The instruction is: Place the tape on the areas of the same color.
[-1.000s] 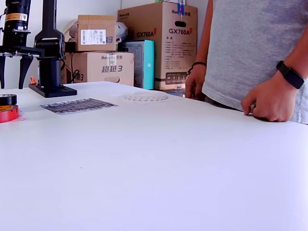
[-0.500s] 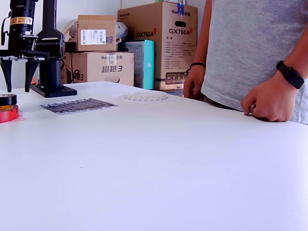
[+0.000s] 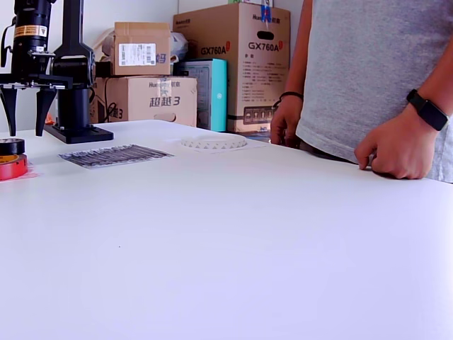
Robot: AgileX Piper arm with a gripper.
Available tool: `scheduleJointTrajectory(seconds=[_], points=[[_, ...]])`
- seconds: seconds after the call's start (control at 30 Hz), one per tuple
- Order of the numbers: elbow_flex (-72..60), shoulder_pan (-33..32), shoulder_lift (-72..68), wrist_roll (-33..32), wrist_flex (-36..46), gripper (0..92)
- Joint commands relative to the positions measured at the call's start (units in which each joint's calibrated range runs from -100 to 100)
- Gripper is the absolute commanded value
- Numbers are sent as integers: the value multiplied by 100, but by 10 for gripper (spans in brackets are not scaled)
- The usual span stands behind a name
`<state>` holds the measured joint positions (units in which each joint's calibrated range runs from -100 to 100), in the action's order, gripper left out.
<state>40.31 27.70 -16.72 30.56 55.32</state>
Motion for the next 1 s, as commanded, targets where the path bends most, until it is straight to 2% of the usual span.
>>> scheduleJointTrajectory(seconds=[0.0,0.37,0.57,0.97], points=[[-28,39,-133,46,31,516],[-28,23,-161,46,31,513],[-28,31,-171,46,31,460],[-10,39,-180,46,31,459]])
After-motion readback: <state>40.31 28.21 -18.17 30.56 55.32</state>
